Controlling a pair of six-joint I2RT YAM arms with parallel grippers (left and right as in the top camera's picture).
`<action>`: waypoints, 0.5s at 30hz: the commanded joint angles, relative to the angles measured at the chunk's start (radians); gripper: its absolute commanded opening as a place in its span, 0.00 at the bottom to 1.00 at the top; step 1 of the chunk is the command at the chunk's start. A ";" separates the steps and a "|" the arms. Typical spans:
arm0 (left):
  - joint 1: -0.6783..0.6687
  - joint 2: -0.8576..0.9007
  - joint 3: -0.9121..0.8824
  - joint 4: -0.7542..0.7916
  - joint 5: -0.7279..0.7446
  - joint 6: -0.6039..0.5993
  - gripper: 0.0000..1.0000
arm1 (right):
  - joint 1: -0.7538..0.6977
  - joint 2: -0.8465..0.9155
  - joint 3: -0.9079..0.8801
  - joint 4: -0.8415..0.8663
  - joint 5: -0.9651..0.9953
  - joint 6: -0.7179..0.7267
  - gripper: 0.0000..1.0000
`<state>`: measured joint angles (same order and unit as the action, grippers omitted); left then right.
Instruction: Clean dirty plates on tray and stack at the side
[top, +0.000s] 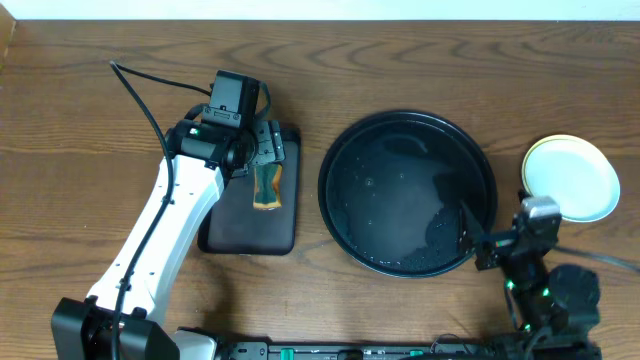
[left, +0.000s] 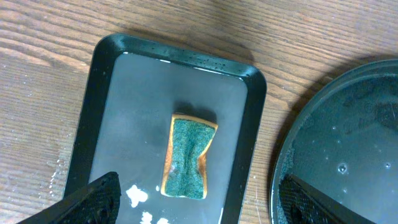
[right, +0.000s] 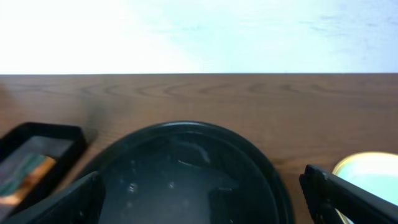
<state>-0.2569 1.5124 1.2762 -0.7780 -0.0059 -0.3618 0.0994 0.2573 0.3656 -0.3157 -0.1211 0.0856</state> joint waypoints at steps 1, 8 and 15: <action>0.005 0.003 0.017 -0.002 -0.003 0.006 0.82 | 0.003 -0.126 -0.100 0.024 0.046 -0.013 0.99; 0.005 0.003 0.017 -0.002 -0.003 0.006 0.82 | -0.009 -0.248 -0.257 0.125 0.065 -0.013 0.99; 0.005 0.003 0.017 -0.002 -0.003 0.006 0.82 | -0.009 -0.253 -0.360 0.256 0.065 -0.013 0.99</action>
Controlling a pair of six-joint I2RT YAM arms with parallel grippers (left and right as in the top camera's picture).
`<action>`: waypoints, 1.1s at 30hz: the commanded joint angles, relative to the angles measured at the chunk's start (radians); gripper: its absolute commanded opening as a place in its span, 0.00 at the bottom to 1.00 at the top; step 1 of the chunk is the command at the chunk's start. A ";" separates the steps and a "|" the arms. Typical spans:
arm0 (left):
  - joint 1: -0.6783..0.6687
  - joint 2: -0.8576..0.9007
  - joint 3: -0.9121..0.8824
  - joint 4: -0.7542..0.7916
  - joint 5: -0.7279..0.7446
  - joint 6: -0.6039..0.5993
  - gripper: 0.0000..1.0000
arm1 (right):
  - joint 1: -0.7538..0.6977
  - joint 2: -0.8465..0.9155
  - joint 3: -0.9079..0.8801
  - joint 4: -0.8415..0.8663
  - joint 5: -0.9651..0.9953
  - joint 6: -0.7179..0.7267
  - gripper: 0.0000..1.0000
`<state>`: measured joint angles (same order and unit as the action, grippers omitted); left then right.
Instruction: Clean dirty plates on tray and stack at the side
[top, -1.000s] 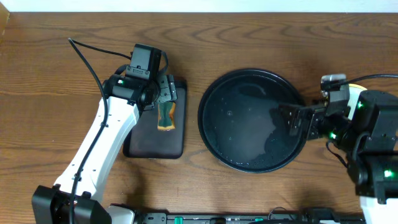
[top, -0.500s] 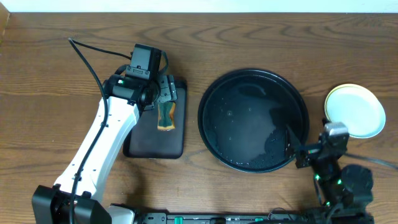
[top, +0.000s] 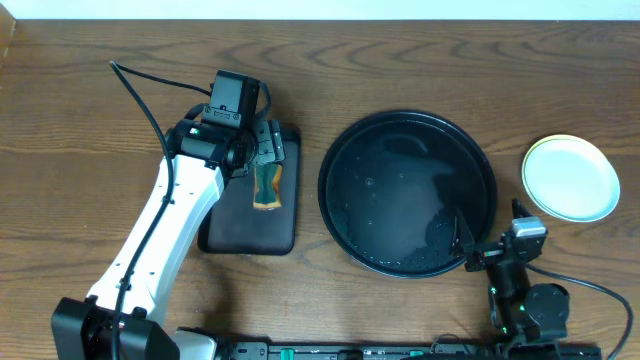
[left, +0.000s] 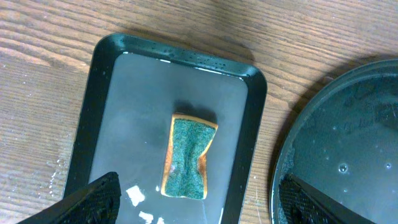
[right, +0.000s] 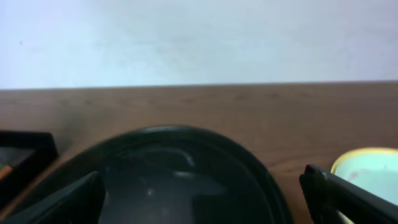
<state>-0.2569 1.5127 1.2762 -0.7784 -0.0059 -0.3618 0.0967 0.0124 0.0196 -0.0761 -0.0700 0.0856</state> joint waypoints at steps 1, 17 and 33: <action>0.005 0.002 0.017 -0.002 -0.003 0.006 0.82 | -0.005 -0.008 -0.014 0.020 0.013 -0.013 0.99; 0.005 0.002 0.017 -0.002 -0.003 0.006 0.82 | -0.005 -0.006 -0.014 0.006 0.013 -0.013 0.99; 0.002 0.002 0.017 -0.002 -0.005 0.007 0.82 | -0.005 -0.006 -0.014 0.006 0.013 -0.013 0.99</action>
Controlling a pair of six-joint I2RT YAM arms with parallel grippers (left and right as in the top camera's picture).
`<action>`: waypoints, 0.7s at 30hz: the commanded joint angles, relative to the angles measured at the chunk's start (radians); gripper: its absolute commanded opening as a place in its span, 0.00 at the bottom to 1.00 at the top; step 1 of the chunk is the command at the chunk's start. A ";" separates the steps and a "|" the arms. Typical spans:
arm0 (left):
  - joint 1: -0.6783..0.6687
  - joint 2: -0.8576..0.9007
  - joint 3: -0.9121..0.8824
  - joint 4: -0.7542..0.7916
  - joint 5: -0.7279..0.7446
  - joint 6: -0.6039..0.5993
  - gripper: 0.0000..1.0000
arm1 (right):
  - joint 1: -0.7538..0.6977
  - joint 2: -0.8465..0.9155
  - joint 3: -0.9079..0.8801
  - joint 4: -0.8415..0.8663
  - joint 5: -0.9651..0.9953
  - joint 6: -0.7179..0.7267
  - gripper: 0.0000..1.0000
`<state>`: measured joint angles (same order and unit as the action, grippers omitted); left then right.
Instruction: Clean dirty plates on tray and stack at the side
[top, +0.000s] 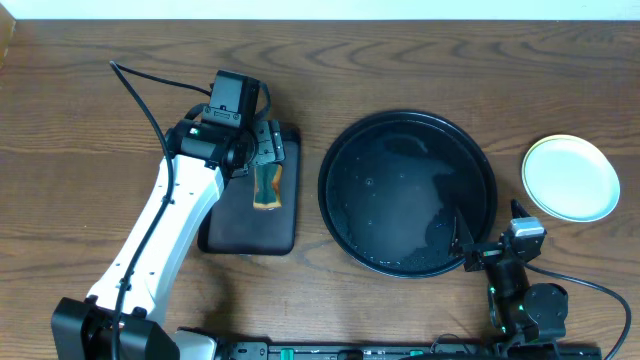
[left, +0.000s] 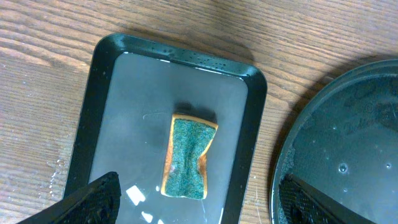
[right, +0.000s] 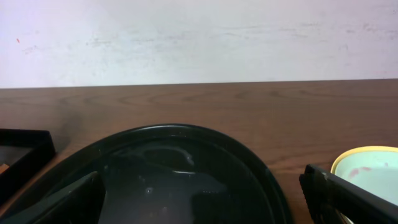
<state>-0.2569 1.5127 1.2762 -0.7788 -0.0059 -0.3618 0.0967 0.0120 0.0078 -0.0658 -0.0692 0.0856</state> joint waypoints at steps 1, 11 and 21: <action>0.002 -0.003 0.016 -0.002 -0.006 0.006 0.82 | -0.005 -0.006 -0.002 -0.004 0.013 -0.013 0.99; -0.007 -0.285 -0.146 0.099 -0.182 0.037 0.82 | -0.005 -0.006 -0.002 -0.004 0.013 -0.013 0.99; 0.154 -0.827 -0.663 0.587 -0.105 0.051 0.82 | -0.005 -0.006 -0.002 -0.004 0.013 -0.013 0.99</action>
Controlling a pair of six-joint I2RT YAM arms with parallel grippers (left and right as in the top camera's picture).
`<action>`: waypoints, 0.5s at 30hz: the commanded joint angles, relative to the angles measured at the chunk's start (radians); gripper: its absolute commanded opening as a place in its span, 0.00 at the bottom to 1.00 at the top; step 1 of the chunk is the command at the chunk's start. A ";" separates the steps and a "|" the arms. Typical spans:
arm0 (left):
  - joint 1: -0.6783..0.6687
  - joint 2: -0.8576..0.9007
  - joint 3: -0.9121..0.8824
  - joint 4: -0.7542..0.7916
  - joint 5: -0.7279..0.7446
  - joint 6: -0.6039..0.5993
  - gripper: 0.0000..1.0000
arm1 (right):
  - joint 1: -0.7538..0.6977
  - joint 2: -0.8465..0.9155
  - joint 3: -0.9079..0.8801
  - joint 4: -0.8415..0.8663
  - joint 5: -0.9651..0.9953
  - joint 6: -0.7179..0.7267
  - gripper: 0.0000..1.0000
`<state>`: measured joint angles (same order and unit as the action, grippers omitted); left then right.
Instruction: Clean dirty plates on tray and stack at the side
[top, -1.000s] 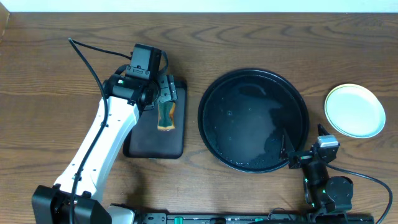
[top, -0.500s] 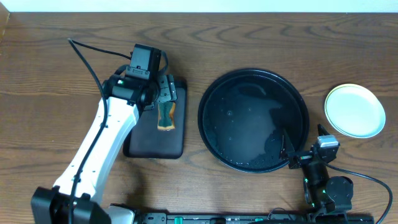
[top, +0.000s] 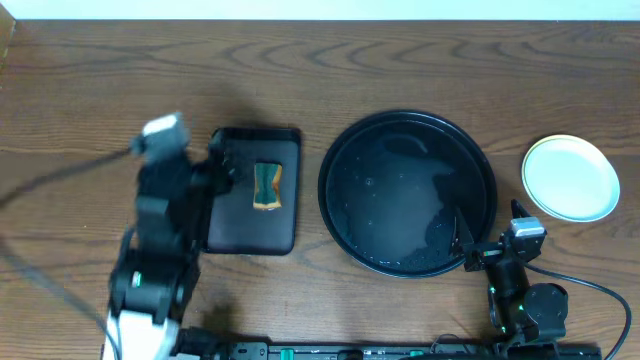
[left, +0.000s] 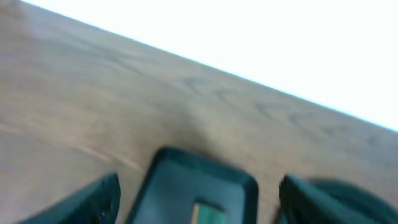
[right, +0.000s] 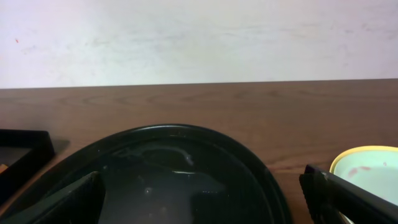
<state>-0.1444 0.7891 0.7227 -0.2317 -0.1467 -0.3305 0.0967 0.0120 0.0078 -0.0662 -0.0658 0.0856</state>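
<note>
A pale plate (top: 570, 178) with a yellowish rim lies on the table right of the round black tray (top: 345, 140); in the right wrist view the plate (right: 368, 169) shows faint reddish marks. The round tray (right: 186, 134) looks wet and holds no plates. My right gripper (top: 468, 245) is open and low at the tray's near right rim, with nothing between the jaws of the right gripper (right: 200, 180). My left gripper (top: 222, 170), blurred, is at the left edge of the small black tray (top: 250, 235). The left gripper (left: 199, 186) is open and empty.
A green and orange sponge (top: 266, 186) lies in the small rectangular tray (left: 205, 174), left of the round tray. The sponge (left: 208, 214) shows at the bottom of the blurred left wrist view. A pale wall stands beyond the table's far edge.
My left arm has drawn back from over the small tray to its left side, and its camera now looks across the table instead of down on the sponge. The right arm has not moved.
My left gripper stayed open above the sponge in the small tray through all earlier moments. My right arm first stood by the plate and the round tray's right rim, then sat lower at the front edge. Now the left arm has also pulled back.
</note>
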 joint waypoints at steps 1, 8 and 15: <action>0.057 -0.158 -0.157 0.068 0.039 0.019 0.82 | -0.005 -0.006 -0.002 -0.003 0.009 -0.013 0.99; 0.127 -0.522 -0.415 0.146 0.038 0.020 0.82 | -0.005 -0.006 -0.002 -0.003 0.009 -0.013 0.99; 0.169 -0.760 -0.579 0.171 0.043 0.019 0.82 | -0.005 -0.006 -0.002 -0.003 0.009 -0.013 0.99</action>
<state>0.0116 0.0845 0.1844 -0.0669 -0.1135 -0.3237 0.0963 0.0116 0.0078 -0.0662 -0.0624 0.0856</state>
